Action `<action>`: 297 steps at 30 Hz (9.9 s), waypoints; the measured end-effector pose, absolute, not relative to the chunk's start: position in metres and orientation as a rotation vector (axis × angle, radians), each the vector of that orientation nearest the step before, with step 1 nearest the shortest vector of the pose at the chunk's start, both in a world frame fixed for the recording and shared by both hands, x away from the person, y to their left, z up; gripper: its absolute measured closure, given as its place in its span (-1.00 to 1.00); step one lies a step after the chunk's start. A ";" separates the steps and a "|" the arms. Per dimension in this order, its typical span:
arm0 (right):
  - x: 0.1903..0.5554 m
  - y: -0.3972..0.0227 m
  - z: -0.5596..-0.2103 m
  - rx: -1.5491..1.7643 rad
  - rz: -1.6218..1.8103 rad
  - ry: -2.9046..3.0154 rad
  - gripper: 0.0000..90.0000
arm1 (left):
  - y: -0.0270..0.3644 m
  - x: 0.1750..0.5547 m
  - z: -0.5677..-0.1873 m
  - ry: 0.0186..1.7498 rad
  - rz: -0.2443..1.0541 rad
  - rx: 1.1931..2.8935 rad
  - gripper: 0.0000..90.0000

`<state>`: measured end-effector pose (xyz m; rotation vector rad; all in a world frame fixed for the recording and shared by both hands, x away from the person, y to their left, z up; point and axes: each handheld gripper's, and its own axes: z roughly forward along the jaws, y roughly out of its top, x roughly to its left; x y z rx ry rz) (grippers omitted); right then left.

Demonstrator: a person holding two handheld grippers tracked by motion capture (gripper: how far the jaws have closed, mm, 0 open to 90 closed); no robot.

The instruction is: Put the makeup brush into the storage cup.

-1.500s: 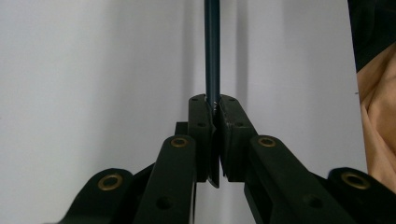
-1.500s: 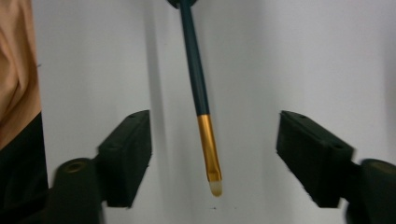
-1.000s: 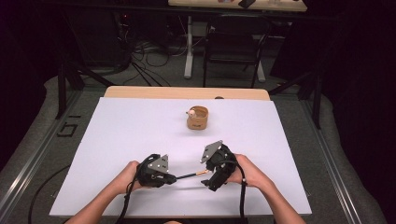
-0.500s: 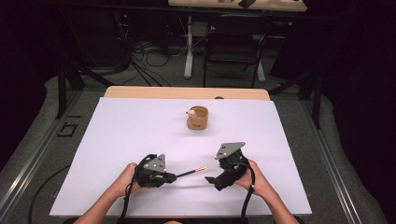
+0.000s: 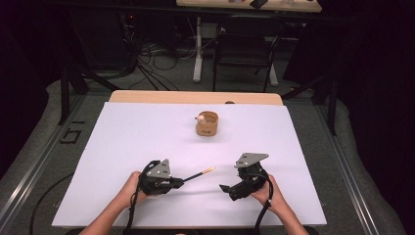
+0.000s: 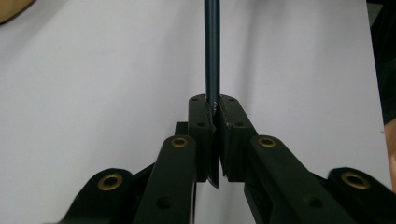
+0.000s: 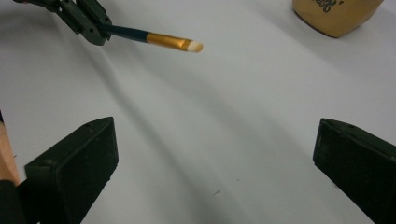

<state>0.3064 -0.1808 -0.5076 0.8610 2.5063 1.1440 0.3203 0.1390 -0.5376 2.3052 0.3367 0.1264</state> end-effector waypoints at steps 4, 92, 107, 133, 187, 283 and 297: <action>0.308 -0.182 -0.508 0.883 1.134 2.517 -1.00 | 0.138 0.320 -0.537 0.374 0.136 2.276 0.89; 0.309 -0.160 -0.499 0.997 1.474 2.336 -0.74 | 0.115 0.318 -0.539 0.657 0.154 1.924 0.89; 0.327 -0.154 -0.498 1.090 1.548 2.276 -0.13 | 0.106 0.317 -0.542 0.651 0.162 1.916 0.89; 0.346 -0.147 -0.503 1.241 1.639 2.204 0.52 | 0.091 0.314 -0.549 0.680 0.193 1.948 0.88; 0.328 -0.148 -0.481 0.904 1.506 2.220 0.85 | 0.111 0.334 -0.550 0.777 0.104 2.051 -0.71; 0.361 -0.187 -0.447 0.902 1.409 2.056 0.85 | 0.155 0.341 -0.541 0.808 0.261 2.009 -1.00; 0.374 -0.184 -0.441 0.912 1.414 2.079 0.85 | 0.172 0.339 -0.541 0.781 0.320 1.988 -1.00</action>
